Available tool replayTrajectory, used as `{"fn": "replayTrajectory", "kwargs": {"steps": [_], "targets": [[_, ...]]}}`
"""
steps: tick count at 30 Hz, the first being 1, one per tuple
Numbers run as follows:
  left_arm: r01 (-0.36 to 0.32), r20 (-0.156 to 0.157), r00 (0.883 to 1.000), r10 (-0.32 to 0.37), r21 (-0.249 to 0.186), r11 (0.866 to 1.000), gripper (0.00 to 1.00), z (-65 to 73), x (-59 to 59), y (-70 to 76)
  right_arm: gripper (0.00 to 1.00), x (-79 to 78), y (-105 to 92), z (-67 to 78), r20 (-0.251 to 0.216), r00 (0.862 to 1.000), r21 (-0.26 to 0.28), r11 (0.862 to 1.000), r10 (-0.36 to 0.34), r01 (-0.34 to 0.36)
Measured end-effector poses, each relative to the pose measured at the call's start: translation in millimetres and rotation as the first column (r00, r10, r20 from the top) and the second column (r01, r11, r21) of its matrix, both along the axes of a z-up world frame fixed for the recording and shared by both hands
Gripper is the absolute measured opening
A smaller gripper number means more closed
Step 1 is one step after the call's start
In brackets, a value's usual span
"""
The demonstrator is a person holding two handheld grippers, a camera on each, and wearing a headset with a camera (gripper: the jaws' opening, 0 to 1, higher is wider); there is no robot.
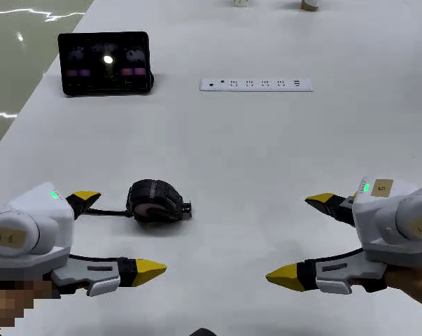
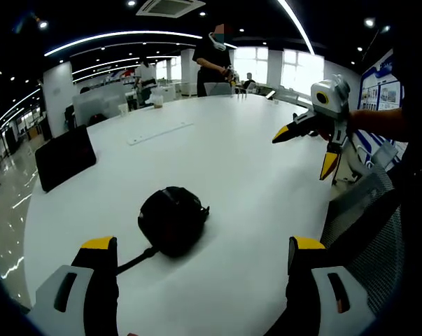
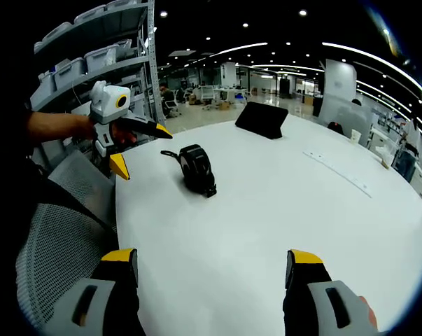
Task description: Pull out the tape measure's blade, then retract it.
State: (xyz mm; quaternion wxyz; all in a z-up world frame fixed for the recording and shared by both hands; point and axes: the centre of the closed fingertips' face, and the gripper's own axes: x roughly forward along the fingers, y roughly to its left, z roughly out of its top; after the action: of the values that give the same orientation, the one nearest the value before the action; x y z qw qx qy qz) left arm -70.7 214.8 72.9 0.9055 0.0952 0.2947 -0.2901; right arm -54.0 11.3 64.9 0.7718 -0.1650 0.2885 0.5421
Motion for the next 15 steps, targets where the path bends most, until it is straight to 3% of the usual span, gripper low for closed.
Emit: {"fn": "replayTrajectory", "kwargs": {"steps": [15], "targets": [[0.066,-0.018,0.998,-0.066,0.037,0.997,0.95,-8.0,9.6,-1.6,0.84,10.5,13.5,-6.7,0.010,0.998,-0.027,0.997,0.069,-0.069]]}}
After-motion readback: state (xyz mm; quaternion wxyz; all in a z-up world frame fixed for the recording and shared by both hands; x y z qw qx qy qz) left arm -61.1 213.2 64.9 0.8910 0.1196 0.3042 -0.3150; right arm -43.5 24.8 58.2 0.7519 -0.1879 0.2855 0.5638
